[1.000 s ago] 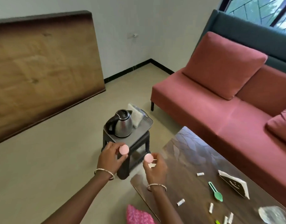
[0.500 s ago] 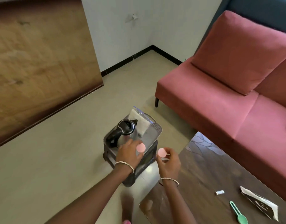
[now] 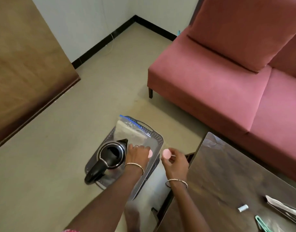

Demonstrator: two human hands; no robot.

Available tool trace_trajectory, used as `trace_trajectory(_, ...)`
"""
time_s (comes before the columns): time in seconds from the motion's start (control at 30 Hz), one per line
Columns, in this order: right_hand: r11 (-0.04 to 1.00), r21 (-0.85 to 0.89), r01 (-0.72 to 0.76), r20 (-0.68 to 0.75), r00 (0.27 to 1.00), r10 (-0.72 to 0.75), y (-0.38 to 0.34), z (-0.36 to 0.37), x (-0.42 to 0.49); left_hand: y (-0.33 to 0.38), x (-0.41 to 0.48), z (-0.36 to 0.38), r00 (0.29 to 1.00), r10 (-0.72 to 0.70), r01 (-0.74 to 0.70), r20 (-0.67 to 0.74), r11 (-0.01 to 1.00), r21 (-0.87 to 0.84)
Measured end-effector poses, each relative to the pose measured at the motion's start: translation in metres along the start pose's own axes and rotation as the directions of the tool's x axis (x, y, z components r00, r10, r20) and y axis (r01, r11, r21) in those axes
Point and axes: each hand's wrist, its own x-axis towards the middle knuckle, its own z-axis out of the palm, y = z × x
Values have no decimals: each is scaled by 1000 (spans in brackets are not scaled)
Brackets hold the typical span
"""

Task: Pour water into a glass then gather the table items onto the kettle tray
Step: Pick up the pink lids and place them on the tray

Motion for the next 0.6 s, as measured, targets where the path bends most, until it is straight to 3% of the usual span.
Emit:
trace_trajectory(0.13, 998, -66, 20, 9, 1000, -20, 9, 18, 31, 10, 38, 15, 997, 4, 6, 77, 991, -132)
trace_trajectory(0.47, 954, -284, 94, 109, 992, -65, 40, 61, 71, 15, 85, 70, 979, -206, 203, -9, 971, -126)
trace_trajectory(0.6, 930, -347, 120, 87, 992, -95, 43, 74, 81, 11, 93, 87, 961, -274, 264, -35, 949, -171)
